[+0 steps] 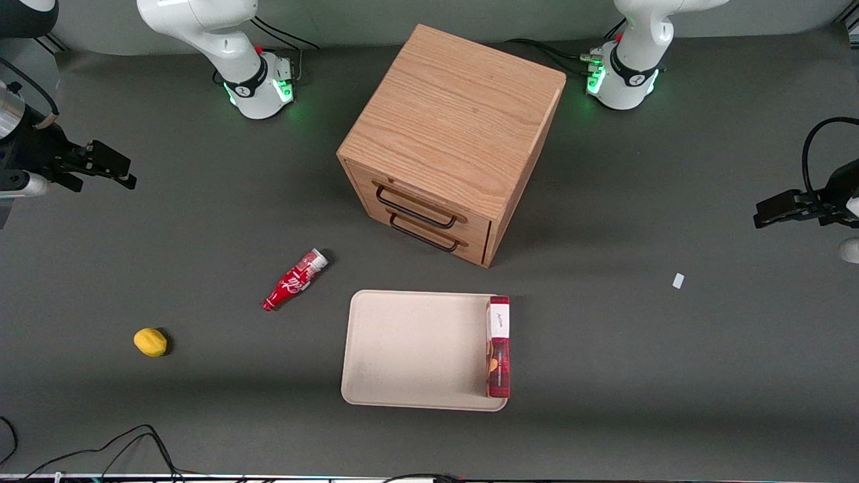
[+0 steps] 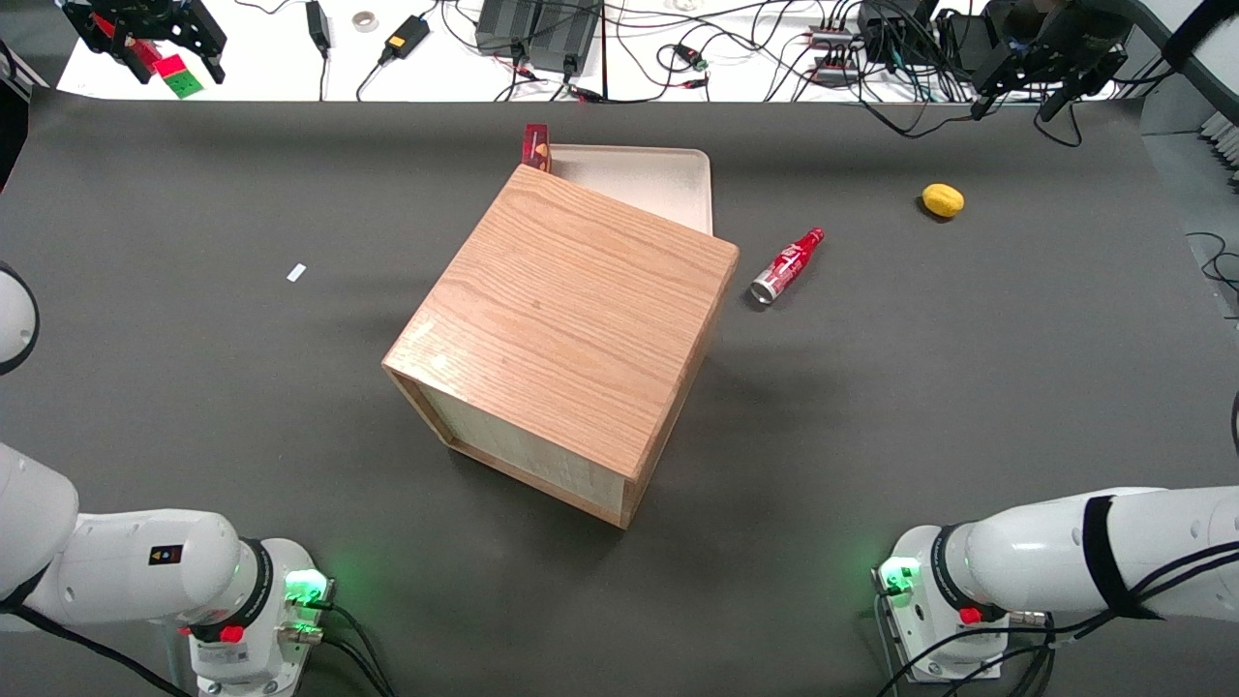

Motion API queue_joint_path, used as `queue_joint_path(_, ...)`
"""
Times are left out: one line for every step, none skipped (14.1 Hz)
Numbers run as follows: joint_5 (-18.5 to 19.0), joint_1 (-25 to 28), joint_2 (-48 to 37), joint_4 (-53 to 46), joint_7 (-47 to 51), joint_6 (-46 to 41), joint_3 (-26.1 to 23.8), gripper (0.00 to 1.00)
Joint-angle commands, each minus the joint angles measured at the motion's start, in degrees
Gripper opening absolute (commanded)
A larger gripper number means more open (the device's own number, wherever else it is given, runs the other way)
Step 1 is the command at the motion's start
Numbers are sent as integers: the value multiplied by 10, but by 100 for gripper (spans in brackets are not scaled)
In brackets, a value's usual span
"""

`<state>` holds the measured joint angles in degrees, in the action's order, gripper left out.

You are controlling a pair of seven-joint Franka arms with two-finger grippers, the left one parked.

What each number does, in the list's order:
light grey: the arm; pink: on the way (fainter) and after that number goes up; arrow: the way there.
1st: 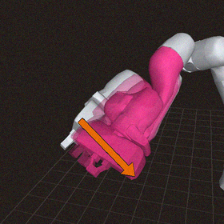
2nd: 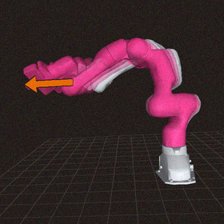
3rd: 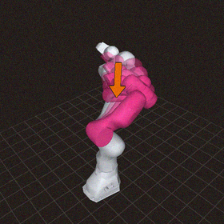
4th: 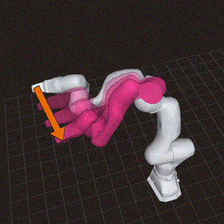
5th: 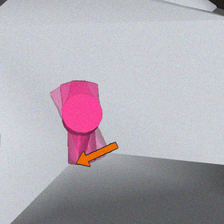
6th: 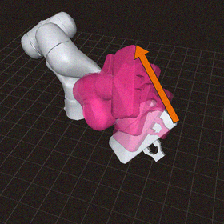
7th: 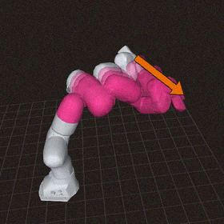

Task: Place coke bottle on tray
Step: 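Move the open right gripper over the red Coca-Cola bottle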

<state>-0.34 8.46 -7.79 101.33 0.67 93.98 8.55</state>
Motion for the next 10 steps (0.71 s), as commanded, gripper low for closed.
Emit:
queue_joint_path(6, 5, 10, -17, -10, -18, 4, 100)
queue_joint_path(6, 6, 13, -18, -1, -22, 4, 100)
queue_joint_path(6, 7, 17, -19, 6, -22, 3, 100)
queue_joint_path(6, 7, 18, -18, 20, -23, 2, 100)
queue_joint_path(6, 8, 23, -18, 38, -23, 0, 100)
queue_joint_path(6, 11, 28, -17, 42, -28, -4, 100)
queue_joint_path(5, 15, 28, -12, 56, -32, -4, 100)
queue_joint_path(-1, 17, 33, -12, 90, -31, -5, 100)
queue_joint_path(-3, 18, 41, -11, 122, -27, -8, 100)
queue_joint_path(-3, 21, 51, -8, 155, -20, -19, 100)
